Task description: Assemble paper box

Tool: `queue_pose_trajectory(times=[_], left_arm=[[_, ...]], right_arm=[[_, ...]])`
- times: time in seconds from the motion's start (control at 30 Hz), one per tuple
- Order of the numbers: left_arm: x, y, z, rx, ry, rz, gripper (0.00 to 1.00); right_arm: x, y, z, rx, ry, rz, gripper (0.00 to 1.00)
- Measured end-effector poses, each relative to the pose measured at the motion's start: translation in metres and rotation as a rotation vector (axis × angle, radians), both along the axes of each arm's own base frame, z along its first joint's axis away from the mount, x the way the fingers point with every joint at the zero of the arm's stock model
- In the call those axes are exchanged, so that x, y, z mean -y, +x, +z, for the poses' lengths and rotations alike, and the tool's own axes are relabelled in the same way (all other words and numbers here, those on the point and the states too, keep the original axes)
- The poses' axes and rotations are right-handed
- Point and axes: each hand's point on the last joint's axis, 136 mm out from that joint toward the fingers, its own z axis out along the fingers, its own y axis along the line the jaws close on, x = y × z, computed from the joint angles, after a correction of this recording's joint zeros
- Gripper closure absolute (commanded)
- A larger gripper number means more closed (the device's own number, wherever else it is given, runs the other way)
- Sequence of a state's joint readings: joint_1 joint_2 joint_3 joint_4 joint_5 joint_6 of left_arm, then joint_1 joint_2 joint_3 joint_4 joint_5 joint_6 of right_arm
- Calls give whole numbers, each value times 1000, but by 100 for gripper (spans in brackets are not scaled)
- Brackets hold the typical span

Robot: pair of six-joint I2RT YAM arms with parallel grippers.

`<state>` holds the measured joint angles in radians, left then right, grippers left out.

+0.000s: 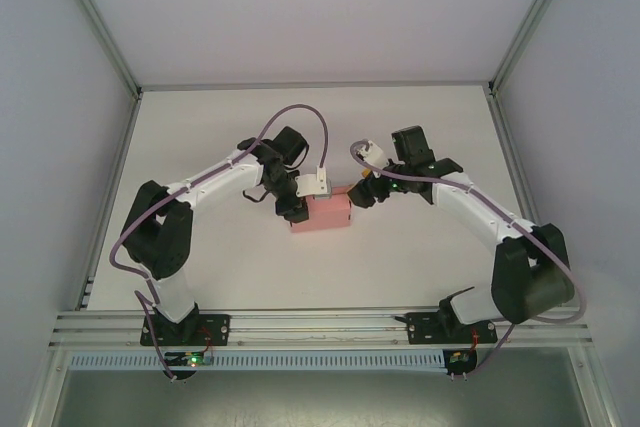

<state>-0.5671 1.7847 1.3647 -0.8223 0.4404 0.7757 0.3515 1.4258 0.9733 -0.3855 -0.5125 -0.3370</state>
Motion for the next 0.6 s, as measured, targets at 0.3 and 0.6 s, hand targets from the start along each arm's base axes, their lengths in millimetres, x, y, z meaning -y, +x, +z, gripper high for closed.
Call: queue_pose_trajectory(times=[0.3, 0.6], left_arm=[[0, 0, 0, -2, 0, 3, 58], [0, 0, 0, -8, 2, 16, 58]], right_arm=[[3, 4, -17, -22, -61, 26, 54], [-2, -1, -15, -25, -42, 65, 75]])
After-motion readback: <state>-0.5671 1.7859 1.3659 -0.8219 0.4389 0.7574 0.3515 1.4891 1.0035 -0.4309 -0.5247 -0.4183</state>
